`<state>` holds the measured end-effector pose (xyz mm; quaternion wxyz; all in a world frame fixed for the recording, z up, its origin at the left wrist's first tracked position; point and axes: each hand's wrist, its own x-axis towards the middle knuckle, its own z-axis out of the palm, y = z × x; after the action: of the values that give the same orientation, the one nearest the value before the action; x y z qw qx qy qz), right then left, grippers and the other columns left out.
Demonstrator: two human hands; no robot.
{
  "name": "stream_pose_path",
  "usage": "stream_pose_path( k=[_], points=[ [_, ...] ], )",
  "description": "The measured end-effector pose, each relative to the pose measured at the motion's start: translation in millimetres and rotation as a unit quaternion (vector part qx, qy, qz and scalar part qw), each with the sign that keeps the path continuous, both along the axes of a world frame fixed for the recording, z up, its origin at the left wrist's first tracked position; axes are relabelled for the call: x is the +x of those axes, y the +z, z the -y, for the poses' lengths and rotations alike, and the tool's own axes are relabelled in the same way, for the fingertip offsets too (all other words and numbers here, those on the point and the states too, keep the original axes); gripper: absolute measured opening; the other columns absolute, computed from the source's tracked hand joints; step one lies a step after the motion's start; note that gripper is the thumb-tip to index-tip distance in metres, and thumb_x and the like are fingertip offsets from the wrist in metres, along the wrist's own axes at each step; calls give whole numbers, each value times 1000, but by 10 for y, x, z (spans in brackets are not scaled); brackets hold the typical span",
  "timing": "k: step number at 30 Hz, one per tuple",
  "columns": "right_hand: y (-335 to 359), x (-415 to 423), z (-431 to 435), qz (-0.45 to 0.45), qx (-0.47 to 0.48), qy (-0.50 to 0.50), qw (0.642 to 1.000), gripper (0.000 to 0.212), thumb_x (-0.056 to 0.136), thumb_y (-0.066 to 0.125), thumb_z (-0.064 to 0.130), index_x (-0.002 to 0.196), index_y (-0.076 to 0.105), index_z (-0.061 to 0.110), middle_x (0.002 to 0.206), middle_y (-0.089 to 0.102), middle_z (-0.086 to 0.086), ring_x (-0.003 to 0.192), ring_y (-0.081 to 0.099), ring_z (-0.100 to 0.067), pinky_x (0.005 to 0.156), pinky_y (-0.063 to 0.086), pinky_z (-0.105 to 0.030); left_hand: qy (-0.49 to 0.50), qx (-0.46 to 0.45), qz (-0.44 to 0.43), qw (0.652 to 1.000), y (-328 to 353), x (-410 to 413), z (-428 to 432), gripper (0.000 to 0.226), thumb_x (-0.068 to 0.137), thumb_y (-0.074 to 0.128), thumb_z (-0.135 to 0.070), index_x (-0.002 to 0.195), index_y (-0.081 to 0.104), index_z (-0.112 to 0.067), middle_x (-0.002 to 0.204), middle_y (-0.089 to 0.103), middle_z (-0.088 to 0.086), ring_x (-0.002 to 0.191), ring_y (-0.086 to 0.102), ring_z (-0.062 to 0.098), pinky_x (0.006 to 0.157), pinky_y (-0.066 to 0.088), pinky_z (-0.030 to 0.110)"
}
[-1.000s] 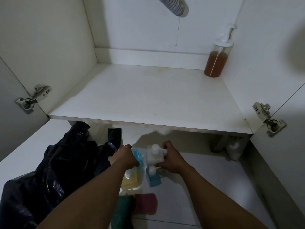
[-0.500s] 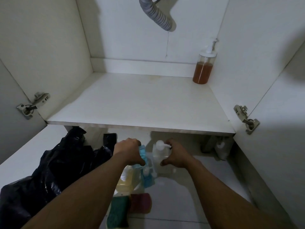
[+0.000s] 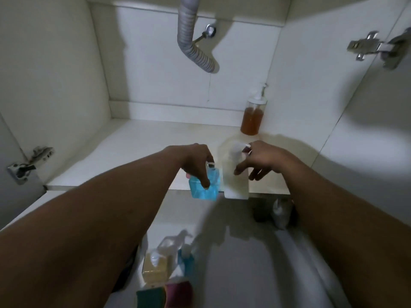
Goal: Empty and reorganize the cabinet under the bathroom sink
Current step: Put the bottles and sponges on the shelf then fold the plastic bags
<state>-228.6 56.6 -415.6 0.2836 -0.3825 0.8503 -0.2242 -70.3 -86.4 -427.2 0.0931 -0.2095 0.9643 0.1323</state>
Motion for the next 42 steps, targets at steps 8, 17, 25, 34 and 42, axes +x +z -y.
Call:
stream_pose_path(
  k=[8,17,25,34,42],
  points=[
    [837,-101,441,-43,-42,-124,990,91,59,90,25,135,42,8,124,59,-20,89,70,-32,79,59,-46,-14,-22,-120,992,474,-196,144,77,57,89,-45,126,62,-22,114,65,-3,96,61,15,83,55,31],
    [510,-791,472,-74,-210,-254,941,64,55,93,32,102,57,10,94,62,-6,67,65,-20,63,62,-36,-33,-58,-138,988,292,-990,152,78,62,88,-37,133,57,-27,124,59,-2,106,53,17,91,50,33],
    [-257,-1557,617,-104,-230,-328,910,72,62,89,37,115,47,15,115,59,-7,99,64,-26,86,58,-40,-46,-48,-94,993,-246,-1744,162,78,73,84,-32,141,47,-27,139,49,-1,125,43,19,104,40,35],
    [-561,-1753,825,-165,-197,-313,914,83,60,85,56,122,49,14,129,55,-7,117,58,-26,97,50,-35,-62,13,-84,994,-505,-2166,152,82,74,84,-16,144,42,-26,143,48,-1,129,45,19,109,38,33],
    [-316,-1799,752,-236,-166,-230,929,107,51,78,73,132,43,14,127,54,-4,120,52,-26,91,48,-39,18,99,-235,967,-731,-2029,-32,101,64,90,-29,147,32,-19,147,40,4,128,43,20,102,42,29]
  ],
)
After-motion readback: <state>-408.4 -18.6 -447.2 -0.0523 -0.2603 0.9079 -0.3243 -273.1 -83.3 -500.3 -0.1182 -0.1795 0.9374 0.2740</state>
